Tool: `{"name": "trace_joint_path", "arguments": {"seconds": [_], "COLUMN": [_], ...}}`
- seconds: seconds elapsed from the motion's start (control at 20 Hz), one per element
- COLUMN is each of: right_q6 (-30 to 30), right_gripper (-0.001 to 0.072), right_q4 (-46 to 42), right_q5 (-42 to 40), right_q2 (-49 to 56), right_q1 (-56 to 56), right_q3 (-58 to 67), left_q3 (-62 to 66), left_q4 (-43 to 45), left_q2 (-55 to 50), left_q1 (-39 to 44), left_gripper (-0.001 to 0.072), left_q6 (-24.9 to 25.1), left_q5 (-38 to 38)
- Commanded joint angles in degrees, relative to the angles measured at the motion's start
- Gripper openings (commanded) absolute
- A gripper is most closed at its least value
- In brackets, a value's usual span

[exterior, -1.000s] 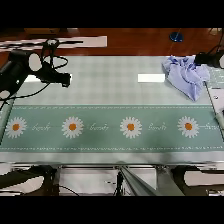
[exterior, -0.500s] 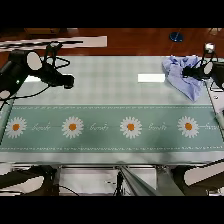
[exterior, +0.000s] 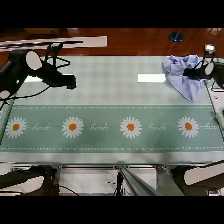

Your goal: Fold the shirts.

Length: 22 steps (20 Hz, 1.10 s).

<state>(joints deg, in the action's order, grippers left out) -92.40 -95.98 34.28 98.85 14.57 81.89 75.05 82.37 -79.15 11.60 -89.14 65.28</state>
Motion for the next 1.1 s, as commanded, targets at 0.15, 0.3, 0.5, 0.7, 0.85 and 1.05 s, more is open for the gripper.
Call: {"name": "trace_joint_path", "arguments": {"seconds": [0.15,0.3,0.5,0.7,0.85,1.05], "right_q6": [4.66,4.92,5.09,5.03,5.03,5.20], "right_gripper": [0.0023,0.0023,0.0023,0.0024,0.0024,0.0025], "right_q4": [-1.16,1.01,3.10,4.24,4.72,7.02], "right_q5": [-0.94,-2.49,-3.28,-0.96,7.63,18.25], "right_q2": [-19.37,-29.46,-39.43,-45.57,-45.86,-42.23], "right_q1": [-0.59,-3.43,-9.99,-16.13,-18.75,-19.56], "right_q3": [5.68,10.38,16.39,17.51,17.49,17.49], "left_q3": [7.23,16.35,28.04,31.63,31.63,31.61], "left_q4": [-0.15,-1.01,-2.03,-2.05,-2.05,-2.03], "left_q2": [3.45,8.13,16.65,26.73,31.65,33.42], "left_q1": [-0.02,-0.02,-0.02,-0.02,-0.02,-0.02], "left_gripper": [0.0633,0.0633,0.0633,0.0632,0.0627,0.0626], "left_q6": [1.49,1.46,1.46,1.44,1.42,1.42], "left_q5": [5.55,6.19,6.19,6.60,11.47,21.16]}}
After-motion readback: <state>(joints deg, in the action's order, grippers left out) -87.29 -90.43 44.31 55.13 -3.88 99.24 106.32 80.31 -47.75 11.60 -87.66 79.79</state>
